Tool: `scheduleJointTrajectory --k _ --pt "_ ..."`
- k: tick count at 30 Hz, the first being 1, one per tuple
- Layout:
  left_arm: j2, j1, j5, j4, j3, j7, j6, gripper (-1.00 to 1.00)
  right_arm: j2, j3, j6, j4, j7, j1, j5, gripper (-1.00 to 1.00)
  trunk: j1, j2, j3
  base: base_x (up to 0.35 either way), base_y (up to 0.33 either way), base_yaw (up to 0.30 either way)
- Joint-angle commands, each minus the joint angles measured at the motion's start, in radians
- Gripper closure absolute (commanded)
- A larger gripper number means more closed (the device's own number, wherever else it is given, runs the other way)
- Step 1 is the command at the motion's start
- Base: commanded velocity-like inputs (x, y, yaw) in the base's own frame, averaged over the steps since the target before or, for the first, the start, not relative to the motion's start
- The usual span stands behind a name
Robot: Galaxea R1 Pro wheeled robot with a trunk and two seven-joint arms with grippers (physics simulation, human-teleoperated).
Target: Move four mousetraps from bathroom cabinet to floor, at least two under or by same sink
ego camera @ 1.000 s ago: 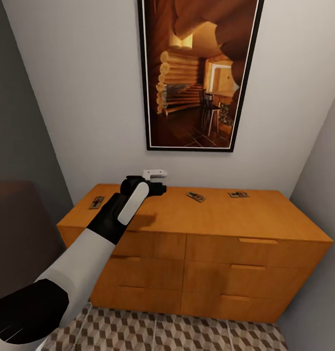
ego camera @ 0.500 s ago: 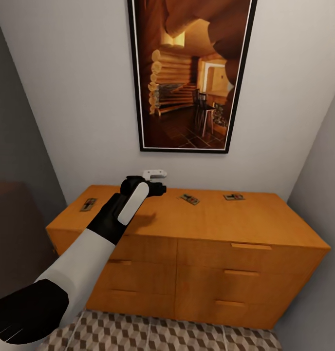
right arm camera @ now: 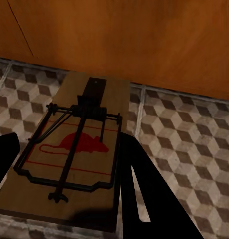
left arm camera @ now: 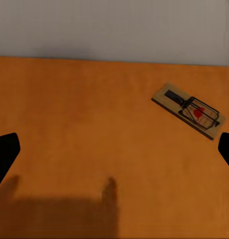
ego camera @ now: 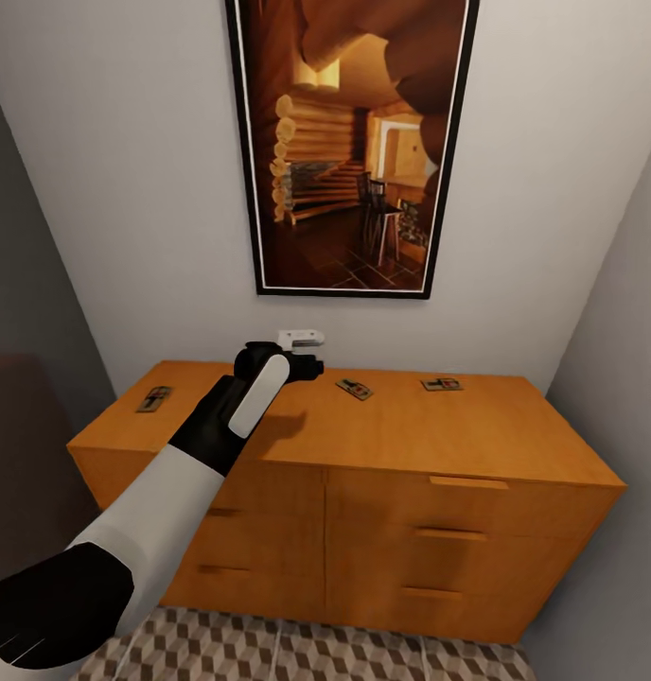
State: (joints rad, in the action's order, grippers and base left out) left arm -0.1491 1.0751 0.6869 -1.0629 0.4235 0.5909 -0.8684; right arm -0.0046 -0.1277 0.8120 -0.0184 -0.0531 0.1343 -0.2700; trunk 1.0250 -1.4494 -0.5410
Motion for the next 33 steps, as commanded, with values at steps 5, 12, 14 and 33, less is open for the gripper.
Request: scheduleJointTrajectory --k 5,12,14,33 --pt "-0.001 0.0 0.011 -0.004 0.002 0.01 -0.001 -1.0 0.0 -0.006 0.003 0.001 -0.005 0.001 -0.01 1.0 0.0 -0.001 -0.001 0.0 -0.24 0.0" --pt "-0.001 0.0 0.011 -0.002 0.001 0.01 -0.001 -1.0 0.0 -0.006 0.003 0.001 -0.005 0.001 -0.01 1.0 0.0 -0.001 -0.001 0.0 -0.247 0.0" --pt "0.0 0.0 0.011 -0.002 0.002 0.01 -0.001 -1.0 0.0 -0.006 0.003 0.002 -0.005 0.001 -0.01 1.0 0.0 -0.001 -0.001 0.0 -0.083 0.0" --pt "-0.001 0.0 0.014 0.022 0.003 0.009 -0.001 -1.0 0.0 -0.006 0.003 0.001 -0.005 0.001 -0.01 1.0 0.0 -0.001 -0.001 0.019 -0.06 0.0"
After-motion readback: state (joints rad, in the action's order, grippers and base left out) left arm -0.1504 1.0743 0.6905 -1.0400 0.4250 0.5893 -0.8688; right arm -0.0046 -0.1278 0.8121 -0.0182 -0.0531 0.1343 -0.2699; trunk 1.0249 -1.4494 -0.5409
